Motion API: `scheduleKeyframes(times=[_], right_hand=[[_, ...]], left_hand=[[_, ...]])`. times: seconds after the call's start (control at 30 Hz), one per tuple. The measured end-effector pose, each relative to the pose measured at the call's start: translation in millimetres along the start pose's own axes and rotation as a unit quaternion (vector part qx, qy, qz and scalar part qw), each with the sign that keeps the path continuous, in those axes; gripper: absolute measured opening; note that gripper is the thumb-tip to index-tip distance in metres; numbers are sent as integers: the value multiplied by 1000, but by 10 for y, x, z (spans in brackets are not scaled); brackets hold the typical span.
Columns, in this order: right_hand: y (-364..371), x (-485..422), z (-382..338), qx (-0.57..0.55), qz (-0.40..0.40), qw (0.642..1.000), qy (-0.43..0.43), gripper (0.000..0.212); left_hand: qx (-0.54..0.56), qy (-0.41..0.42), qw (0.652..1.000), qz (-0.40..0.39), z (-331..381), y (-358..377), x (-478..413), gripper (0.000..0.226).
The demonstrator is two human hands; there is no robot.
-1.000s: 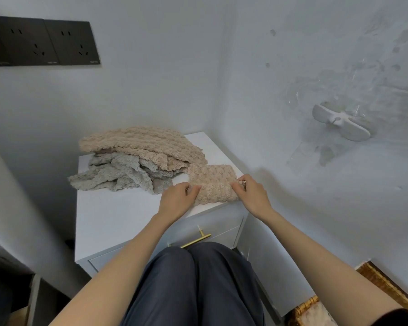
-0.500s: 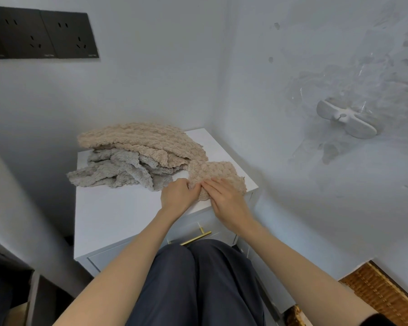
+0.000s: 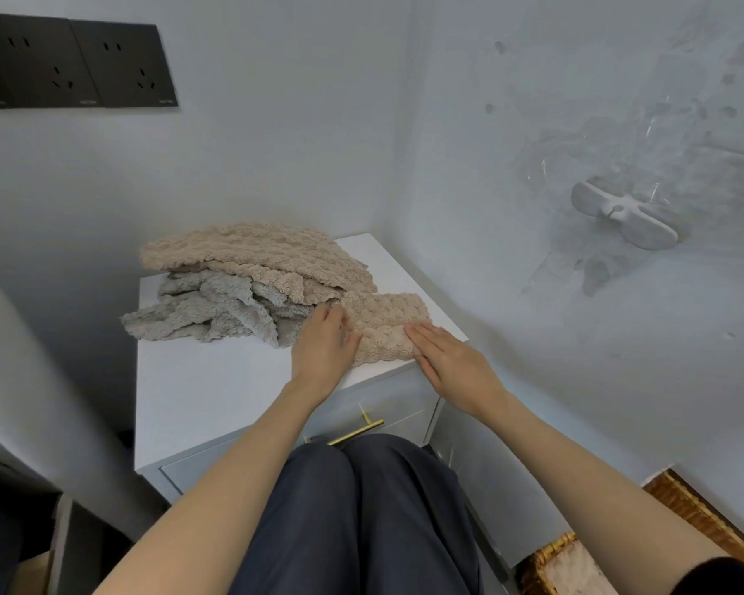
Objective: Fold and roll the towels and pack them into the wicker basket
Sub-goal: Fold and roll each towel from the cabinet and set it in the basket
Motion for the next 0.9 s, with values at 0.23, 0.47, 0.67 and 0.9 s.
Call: scheduleKeyframes(times=[0.23, 0.47, 0.67, 0.9], right_hand=[[24, -66, 119, 8, -79, 996, 33, 52], [43, -107, 212, -178, -41, 961, 208, 43], [-23, -131, 297, -229, -53, 935, 265, 27], [-53, -147, 358, -247, -27, 912, 325, 41]], left_hand=[[-41, 138, 989, -21, 98, -28, 24, 18], [-99, 97, 983, -117, -39, 2, 18, 39], [-27, 37, 991, -124, -117, -41, -13, 22], [18, -79, 985, -154, -175, -41, -1, 42]])
Point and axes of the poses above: each hand's wrist, its own x-axis away from the middle knuckle, its own y-axis out of the palm, z = x × y, the point moved 6 cm from there along -x, towards the middle knuckle, and after that the axes turned 14 degrees about z, right-handed, at the moved point
